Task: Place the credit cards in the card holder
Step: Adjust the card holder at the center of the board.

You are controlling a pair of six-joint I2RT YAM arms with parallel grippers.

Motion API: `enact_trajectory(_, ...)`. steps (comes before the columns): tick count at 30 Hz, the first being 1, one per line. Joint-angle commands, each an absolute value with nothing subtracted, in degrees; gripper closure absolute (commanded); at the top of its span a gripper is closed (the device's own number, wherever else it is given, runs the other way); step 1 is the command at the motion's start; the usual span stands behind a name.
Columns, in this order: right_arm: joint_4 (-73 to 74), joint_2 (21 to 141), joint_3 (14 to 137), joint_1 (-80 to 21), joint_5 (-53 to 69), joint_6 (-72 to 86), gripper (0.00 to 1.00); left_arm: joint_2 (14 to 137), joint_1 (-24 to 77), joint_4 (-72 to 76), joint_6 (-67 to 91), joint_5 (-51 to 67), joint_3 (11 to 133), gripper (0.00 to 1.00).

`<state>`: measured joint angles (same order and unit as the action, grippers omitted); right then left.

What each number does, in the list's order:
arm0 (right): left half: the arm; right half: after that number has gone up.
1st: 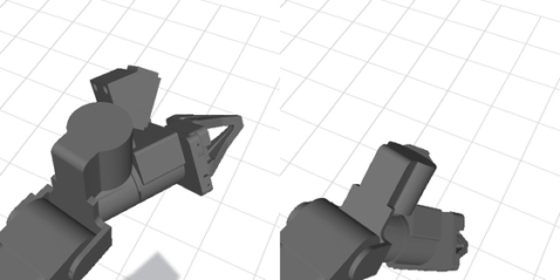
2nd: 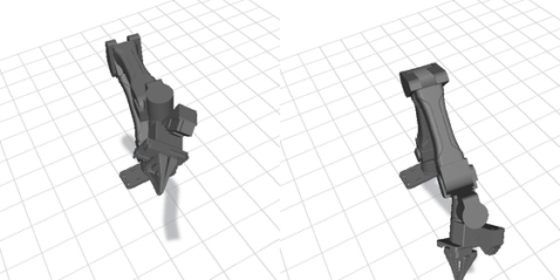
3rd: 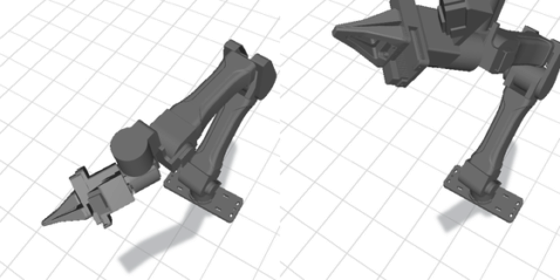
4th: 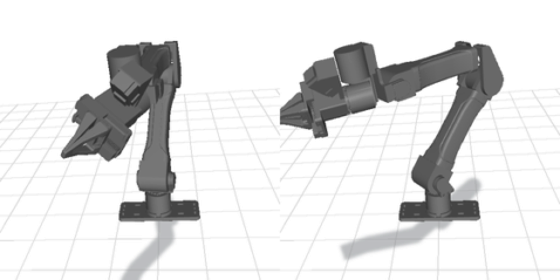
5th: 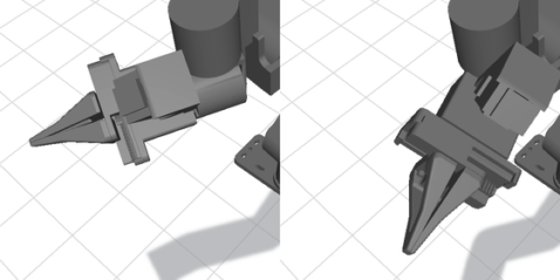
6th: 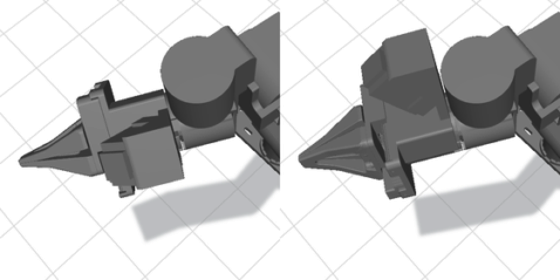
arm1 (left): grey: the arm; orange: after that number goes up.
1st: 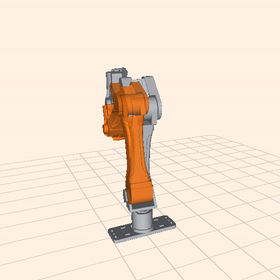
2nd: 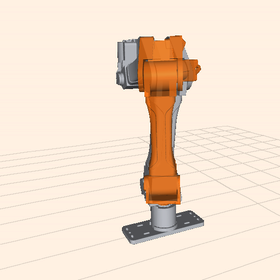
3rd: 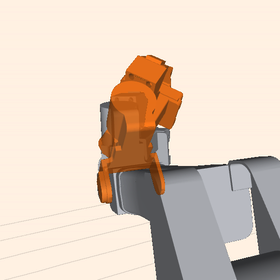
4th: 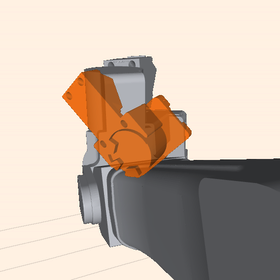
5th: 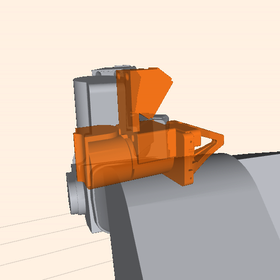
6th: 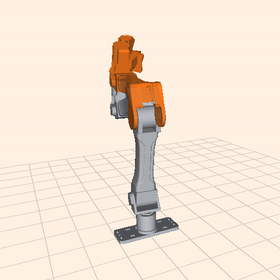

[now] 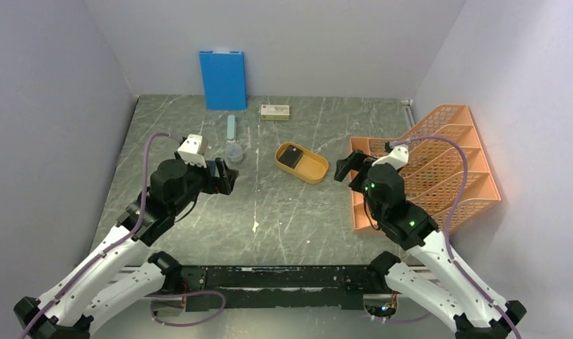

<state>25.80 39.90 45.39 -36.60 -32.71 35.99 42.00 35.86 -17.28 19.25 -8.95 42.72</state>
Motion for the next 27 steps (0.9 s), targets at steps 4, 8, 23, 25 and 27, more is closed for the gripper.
enact_trajectory(4, 21.6, 34.2, 42.5, -36.6, -25.9, 28.7, 0.0, 39.8, 36.2, -16.2, 18.5, -9.6, 43.6, 0.03)
enact_trajectory(8, 20.9, 33.1, 42.3, -36.5, -24.1, 28.7, 0.0, 39.9, 36.2, -16.0, 18.5, -9.6, 43.5, 0.03)
enact_trajectory(23, 18.3, 36.5, 46.0, -36.5, -9.0, 24.8, 0.0, 42.8, 36.2, -19.9, 21.3, -20.7, 43.3, 0.03)
enact_trajectory(25, 18.2, 39.2, 46.5, -36.7, -8.3, 25.6, 0.0, 46.1, 36.2, -22.8, 22.3, -22.7, 44.8, 0.03)
enact_trajectory(27, 17.7, 41.5, 46.6, -36.9, -8.3, 26.8, 0.01, 49.8, 36.2, -25.2, 23.6, -23.4, 46.3, 0.03)
